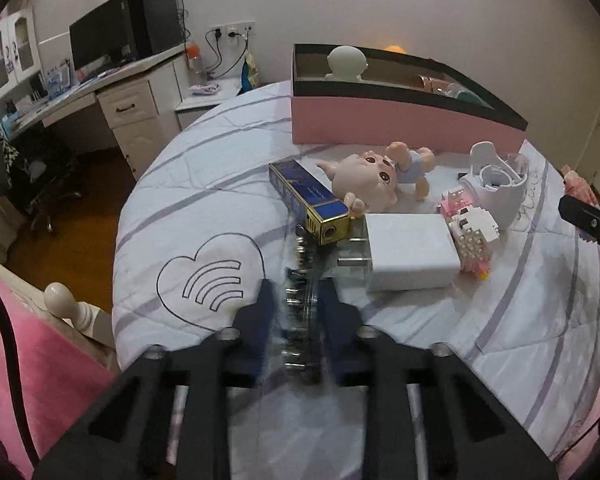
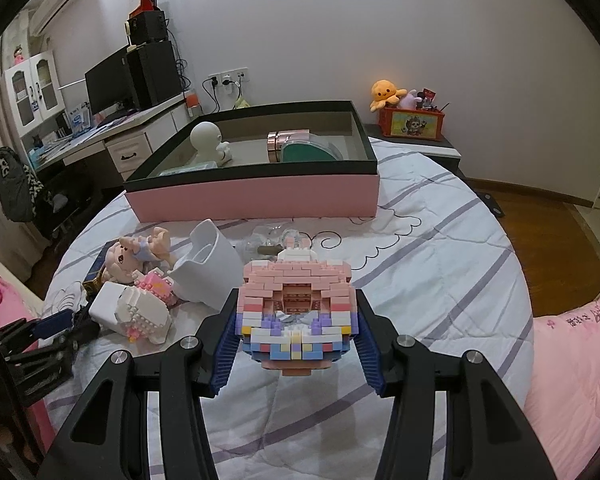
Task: Organize rigid objects
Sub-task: 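Lift the block-built model with right gripper while left gripper lifts the cable, then carry the block model and black clip over the pink box and open both grippers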
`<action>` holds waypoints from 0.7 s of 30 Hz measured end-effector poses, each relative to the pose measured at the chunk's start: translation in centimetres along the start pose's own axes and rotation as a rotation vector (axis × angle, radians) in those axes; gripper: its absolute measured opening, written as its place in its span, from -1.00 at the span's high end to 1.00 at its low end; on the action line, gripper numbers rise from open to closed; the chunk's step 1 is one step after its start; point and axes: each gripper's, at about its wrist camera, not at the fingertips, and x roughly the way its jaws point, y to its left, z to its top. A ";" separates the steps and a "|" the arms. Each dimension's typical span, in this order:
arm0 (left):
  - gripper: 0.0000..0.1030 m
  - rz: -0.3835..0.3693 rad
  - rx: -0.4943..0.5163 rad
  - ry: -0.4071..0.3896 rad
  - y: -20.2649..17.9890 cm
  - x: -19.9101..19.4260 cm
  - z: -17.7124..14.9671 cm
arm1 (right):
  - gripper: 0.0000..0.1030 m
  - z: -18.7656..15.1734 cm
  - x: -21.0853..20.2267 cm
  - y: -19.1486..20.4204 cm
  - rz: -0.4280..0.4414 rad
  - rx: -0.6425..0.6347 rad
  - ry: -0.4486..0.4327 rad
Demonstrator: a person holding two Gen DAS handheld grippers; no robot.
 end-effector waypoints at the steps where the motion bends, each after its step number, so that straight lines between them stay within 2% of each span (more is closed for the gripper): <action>1: 0.64 -0.010 -0.005 0.000 0.2 -0.1 0.1 | -0.02 0.0 0.0 -0.1 0.000 0.001 -0.001; 5: 0.64 -0.040 -0.025 -0.031 0.8 -1.6 0.3 | -0.02 0.1 -0.3 -0.2 -0.001 0.003 -0.008; 8: 0.67 -0.028 -0.013 -0.087 0.3 -3.9 0.7 | -0.02 0.4 -1.0 0.0 0.004 0.005 -0.032; 9: 0.88 -0.025 -0.008 -0.116 0.2 -4.8 0.9 | -0.02 0.5 -1.3 0.1 0.008 0.004 -0.039; 11: 0.93 -0.036 -0.002 -0.140 0.0 -6.0 1.4 | -0.02 0.9 -1.9 0.3 0.018 -0.001 -0.057; 14: 0.94 -0.013 0.018 -0.080 -0.1 -4.6 1.2 | -0.02 1.4 -2.3 0.9 0.027 -0.017 -0.074; 17: 0.92 -0.074 -0.040 0.021 0.8 -2.3 -0.1 | -0.02 1.6 -2.0 1.2 0.032 -0.023 -0.066; 19: 0.83 -0.108 -0.064 -0.003 1.1 -2.7 -0.8 | -0.02 1.4 -1.7 1.2 0.032 -0.025 -0.057; 20: 0.55 -0.125 -0.053 0.000 1.1 -2.7 -0.9 | -0.02 1.3 -1.6 1.2 0.032 -0.025 -0.051; 21: 0.00 -0.131 -0.036 0.009 1.0 -2.7 -1.0 | -0.02 1.2 -1.4 1.1 0.034 -0.024 -0.043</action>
